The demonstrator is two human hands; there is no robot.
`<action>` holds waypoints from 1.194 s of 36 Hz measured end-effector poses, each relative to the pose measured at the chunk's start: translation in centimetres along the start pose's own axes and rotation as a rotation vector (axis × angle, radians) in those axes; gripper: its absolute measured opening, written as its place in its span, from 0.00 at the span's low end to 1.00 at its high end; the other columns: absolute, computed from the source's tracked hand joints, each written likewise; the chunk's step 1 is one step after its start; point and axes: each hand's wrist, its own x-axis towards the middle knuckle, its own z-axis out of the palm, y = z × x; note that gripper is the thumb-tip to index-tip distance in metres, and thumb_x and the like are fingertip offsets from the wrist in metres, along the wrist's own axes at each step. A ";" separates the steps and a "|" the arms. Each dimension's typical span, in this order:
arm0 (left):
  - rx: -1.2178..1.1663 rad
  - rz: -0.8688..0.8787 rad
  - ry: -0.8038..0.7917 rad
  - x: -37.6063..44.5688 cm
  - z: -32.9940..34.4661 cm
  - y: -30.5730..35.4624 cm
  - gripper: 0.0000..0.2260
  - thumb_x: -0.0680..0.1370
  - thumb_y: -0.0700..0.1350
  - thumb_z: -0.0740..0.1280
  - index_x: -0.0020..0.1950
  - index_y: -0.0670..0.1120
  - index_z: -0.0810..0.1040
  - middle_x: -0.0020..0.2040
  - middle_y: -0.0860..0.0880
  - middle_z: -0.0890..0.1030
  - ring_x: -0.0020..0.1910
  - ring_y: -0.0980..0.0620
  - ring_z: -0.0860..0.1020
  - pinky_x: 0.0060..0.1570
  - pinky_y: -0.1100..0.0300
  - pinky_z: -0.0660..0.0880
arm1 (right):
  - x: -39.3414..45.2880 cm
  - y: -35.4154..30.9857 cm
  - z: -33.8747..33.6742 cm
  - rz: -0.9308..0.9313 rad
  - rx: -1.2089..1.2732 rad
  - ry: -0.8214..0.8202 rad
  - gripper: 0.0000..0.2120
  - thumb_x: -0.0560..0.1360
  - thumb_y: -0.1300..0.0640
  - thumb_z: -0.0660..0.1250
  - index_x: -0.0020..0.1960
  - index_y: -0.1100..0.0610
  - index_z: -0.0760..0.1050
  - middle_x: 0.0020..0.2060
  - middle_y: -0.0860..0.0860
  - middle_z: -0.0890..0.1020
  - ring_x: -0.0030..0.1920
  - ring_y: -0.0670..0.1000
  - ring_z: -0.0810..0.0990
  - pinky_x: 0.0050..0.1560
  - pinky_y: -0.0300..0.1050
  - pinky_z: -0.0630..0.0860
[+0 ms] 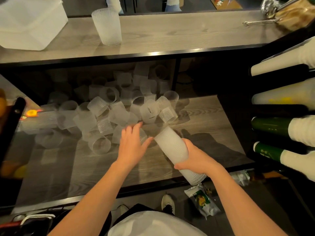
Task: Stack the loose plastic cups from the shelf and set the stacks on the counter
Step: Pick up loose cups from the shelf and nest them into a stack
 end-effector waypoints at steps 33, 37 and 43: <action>-0.619 -0.118 -0.467 -2.6 -4.8 -3.0 0.25 0.82 0.63 0.50 0.79 0.60 0.55 0.72 0.55 0.61 0.71 0.56 0.62 0.71 0.58 0.59 | 1.2 -5.5 3.5 -0.105 -0.106 -0.101 0.52 0.63 0.48 0.80 0.77 0.38 0.52 0.63 0.47 0.71 0.59 0.50 0.75 0.59 0.54 0.77; -0.313 -0.277 0.104 -3.7 -4.7 -6.6 0.20 0.81 0.57 0.59 0.70 0.51 0.70 0.68 0.48 0.64 0.69 0.48 0.60 0.69 0.52 0.61 | 1.6 -6.5 4.3 -0.123 -0.083 -0.098 0.50 0.67 0.50 0.79 0.78 0.41 0.51 0.64 0.48 0.71 0.61 0.51 0.73 0.56 0.49 0.75; 0.231 -0.453 -0.035 -4.9 -4.2 -12.7 0.20 0.74 0.53 0.72 0.65 0.60 0.75 0.78 0.45 0.51 0.73 0.38 0.54 0.71 0.43 0.62 | 1.9 -7.5 5.9 -0.123 -0.084 -0.113 0.51 0.65 0.48 0.80 0.78 0.39 0.51 0.65 0.47 0.70 0.62 0.50 0.72 0.62 0.53 0.75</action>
